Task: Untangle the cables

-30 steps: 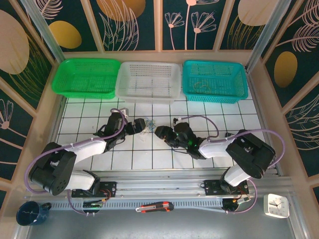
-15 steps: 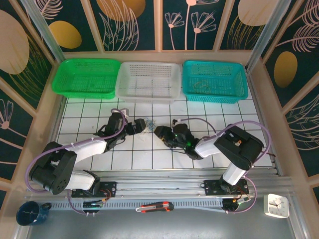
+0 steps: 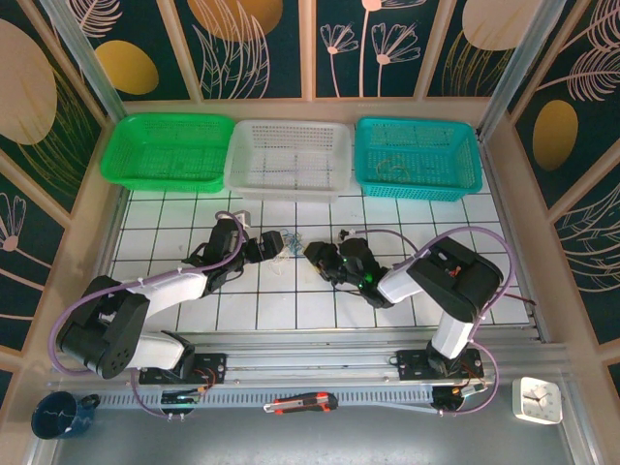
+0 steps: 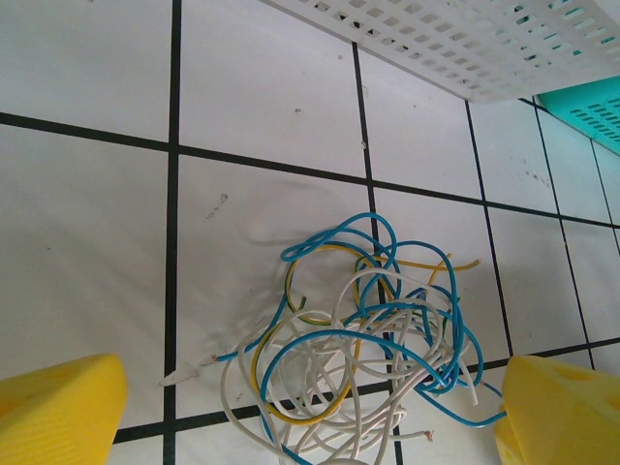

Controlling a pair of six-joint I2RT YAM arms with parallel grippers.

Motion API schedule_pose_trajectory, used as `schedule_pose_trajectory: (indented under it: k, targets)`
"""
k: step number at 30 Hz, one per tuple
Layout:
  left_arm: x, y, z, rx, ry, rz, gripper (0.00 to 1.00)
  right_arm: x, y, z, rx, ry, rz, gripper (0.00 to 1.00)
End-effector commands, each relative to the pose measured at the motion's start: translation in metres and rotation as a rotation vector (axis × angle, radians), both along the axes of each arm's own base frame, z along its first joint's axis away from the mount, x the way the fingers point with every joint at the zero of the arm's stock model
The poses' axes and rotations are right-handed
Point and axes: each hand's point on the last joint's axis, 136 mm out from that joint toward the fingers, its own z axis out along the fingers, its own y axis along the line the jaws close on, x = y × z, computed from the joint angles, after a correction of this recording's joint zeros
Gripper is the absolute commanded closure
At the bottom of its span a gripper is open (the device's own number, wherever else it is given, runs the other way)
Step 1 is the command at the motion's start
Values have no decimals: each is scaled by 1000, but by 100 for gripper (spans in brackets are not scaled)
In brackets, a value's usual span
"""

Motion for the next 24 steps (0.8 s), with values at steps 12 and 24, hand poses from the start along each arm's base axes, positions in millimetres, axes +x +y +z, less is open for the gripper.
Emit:
schedule_pose_trajectory:
  k: [12,24]
  targets:
    - [2,-3,16,-10,-52,-19,1,14,4,-8,65,19,-23,63]
    - [1,-12,34,-28,-116,-75,1,21,-3,10,46,-70,2,100]
